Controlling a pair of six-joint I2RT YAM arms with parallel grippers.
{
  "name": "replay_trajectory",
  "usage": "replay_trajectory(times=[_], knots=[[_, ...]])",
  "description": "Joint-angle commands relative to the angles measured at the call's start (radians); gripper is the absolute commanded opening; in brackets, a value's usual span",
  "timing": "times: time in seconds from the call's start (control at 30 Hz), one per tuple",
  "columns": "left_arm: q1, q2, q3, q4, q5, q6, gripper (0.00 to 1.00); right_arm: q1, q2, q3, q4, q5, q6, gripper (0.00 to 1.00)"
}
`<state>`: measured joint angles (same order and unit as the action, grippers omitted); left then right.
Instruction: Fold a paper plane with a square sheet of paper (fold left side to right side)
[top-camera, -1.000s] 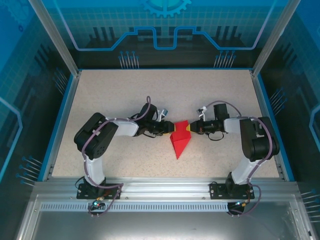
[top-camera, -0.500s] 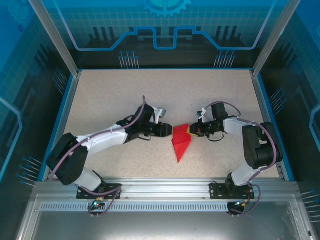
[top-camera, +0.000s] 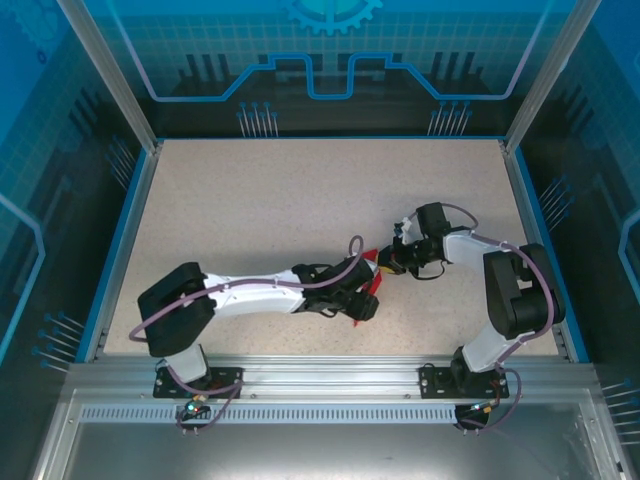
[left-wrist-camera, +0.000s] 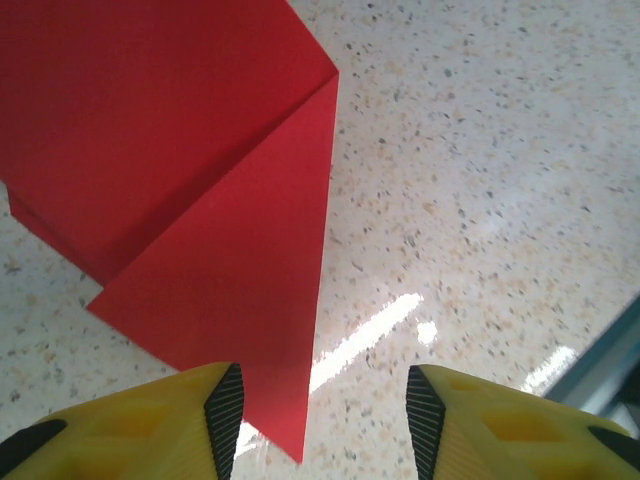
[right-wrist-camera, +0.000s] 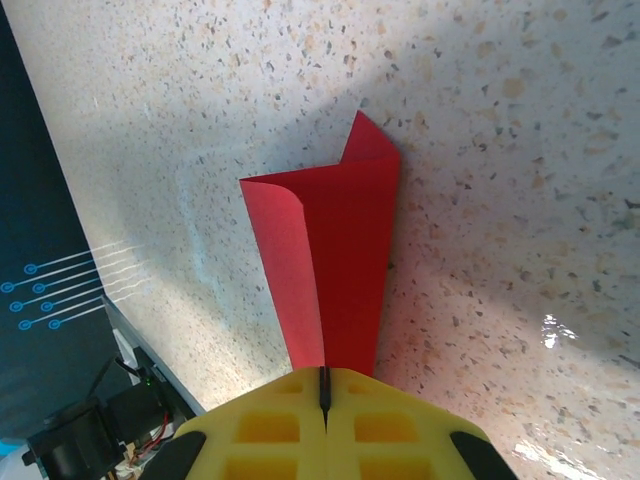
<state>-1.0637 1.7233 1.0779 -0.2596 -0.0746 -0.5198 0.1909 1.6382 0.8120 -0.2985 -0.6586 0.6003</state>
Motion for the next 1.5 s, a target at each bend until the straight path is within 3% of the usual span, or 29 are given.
replay_trajectory(times=[0.0, 0.3, 0.57, 0.77, 1.47], knots=[[-0.014, 0.061, 0.086, -0.103, -0.092, 0.022, 0.51, 0.024, 0.002, 0.024, -0.027, 0.018, 0.027, 0.00], [-0.063, 0.221, 0.275, -0.300, -0.268, 0.014, 0.52, 0.033, 0.018, 0.024, -0.013, 0.025, 0.039, 0.00], [-0.088, 0.266, 0.318, -0.372, -0.373, 0.004, 0.53, 0.041, 0.026, 0.024, -0.013, 0.030, 0.045, 0.00], [-0.092, 0.273, 0.318, -0.376, -0.375, 0.000, 0.50, 0.046, 0.031, 0.025, -0.014, 0.034, 0.043, 0.00], [-0.089, 0.300, 0.323, -0.382, -0.351, -0.008, 0.21, 0.047, 0.032, 0.043, -0.048, 0.047, -0.006, 0.00]])
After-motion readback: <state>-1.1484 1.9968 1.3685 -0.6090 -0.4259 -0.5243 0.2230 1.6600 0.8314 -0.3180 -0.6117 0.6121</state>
